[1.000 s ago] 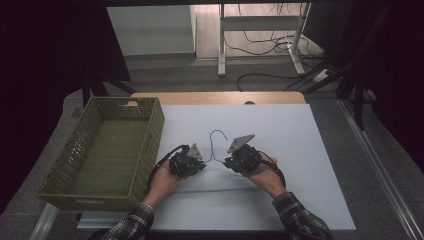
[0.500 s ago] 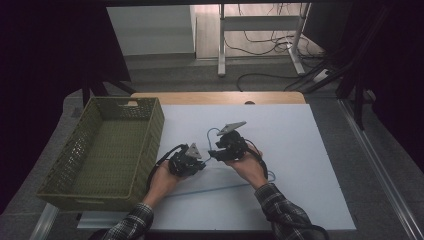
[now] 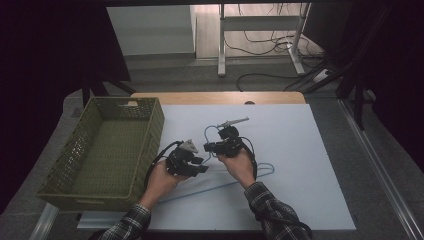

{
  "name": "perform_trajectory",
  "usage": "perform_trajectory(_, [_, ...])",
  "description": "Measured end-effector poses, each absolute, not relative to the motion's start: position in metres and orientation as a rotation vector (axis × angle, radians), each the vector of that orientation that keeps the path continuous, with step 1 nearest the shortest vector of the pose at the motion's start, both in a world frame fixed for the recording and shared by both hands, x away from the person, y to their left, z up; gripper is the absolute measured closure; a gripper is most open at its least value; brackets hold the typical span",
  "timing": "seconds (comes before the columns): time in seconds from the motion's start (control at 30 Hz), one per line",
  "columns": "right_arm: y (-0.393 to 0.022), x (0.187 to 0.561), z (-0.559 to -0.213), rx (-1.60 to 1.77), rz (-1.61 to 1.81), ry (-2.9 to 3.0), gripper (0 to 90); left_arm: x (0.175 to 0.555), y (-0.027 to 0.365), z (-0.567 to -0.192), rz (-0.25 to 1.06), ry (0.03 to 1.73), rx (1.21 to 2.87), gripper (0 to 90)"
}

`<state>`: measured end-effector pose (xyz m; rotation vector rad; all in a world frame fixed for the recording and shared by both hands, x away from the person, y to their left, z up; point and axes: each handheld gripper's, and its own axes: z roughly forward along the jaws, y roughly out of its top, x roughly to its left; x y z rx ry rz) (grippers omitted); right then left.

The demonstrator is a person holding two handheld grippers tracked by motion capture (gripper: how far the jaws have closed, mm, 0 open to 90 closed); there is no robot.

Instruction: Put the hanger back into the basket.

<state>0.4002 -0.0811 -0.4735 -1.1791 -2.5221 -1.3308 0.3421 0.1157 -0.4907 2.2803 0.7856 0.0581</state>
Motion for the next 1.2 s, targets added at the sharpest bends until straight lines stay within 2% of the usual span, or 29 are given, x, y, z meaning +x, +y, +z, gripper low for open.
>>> perform_trajectory(0.2, [-0.09,0.389,-0.452,-1.119,-1.381,-2.576,85.6,0.331,0.128,-0.469,-0.001,0.807,2.214,32.7])
perform_trajectory(0.33, [-0.097,0.378,-0.439,-1.048,-1.433,-2.598,85.5,0.327,0.131,-0.456,-0.077,0.797,2.181,25.9])
perform_trajectory(0.43, [-0.1,0.369,-0.43,-0.972,-1.477,-2.612,85.5,0.324,0.128,-0.45,-0.122,0.778,2.174,25.8])
perform_trajectory(0.5, [-0.102,0.363,-0.424,-0.921,-1.493,-2.636,85.5,0.323,0.124,-0.449,-0.142,0.76,2.187,30.6])
perform_trajectory(0.6, [-0.104,0.357,-0.418,-0.873,-1.506,-2.652,85.5,0.323,0.12,-0.449,-0.188,0.74,2.198,46.1])
perform_trajectory(0.67, [-0.105,0.354,-0.417,-0.85,-1.514,-2.653,85.5,0.324,0.118,-0.451,-0.269,0.715,2.18,54.6])
perform_trajectory(0.87, [-0.103,0.349,-0.419,-0.769,-1.506,-2.673,85.5,0.327,0.119,-0.451,-0.365,0.703,2.134,62.8])
perform_trajectory(0.9, [-0.102,0.347,-0.421,-0.744,-1.503,-2.675,85.4,0.328,0.118,-0.45,-0.383,0.717,2.139,68.6])
perform_trajectory(1.07, [-0.098,0.344,-0.424,-0.701,-1.499,-2.675,85.4,0.328,0.113,-0.453,-0.426,0.746,2.16,83.7])
perform_trajectory(1.2, [-0.097,0.343,-0.428,-0.677,-1.484,-2.685,84.6,0.327,0.113,-0.453,-0.426,0.799,2.173,87.1])
